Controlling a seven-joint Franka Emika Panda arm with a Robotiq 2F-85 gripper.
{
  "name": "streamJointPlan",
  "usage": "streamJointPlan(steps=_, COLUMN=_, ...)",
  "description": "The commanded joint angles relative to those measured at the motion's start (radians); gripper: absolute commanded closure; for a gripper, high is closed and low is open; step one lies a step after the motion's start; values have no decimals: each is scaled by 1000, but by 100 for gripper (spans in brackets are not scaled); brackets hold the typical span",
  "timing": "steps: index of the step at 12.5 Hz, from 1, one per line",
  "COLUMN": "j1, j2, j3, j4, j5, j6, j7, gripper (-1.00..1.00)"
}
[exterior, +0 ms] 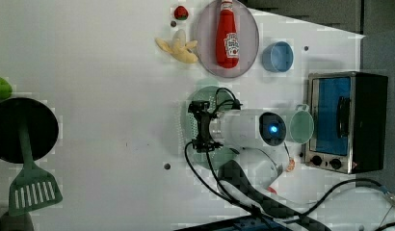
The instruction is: Drag strainer right to left.
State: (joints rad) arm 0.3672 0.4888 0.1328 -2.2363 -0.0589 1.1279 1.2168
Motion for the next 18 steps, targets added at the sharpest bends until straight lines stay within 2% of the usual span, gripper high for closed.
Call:
streamJointPlan(steps=1, j1=80, j2=36, j3=10, j4=78, j5=60, j6=-14, j7=130, gripper=-100)
streamJointPlan(steps=9, j1=186, j2=128, j3=12, j4=239, j5=155, j6=-62, j7=162, gripper=-100)
streamJointPlan(steps=15, j1=222, j2=141, j3=12, j4=282, j5=187, j6=-70, j7=210, gripper=-100)
streamJointPlan(steps=18, j1=223, j2=92, j3=2, j4=277, j5=180, j6=-123, j7=150, gripper=-100)
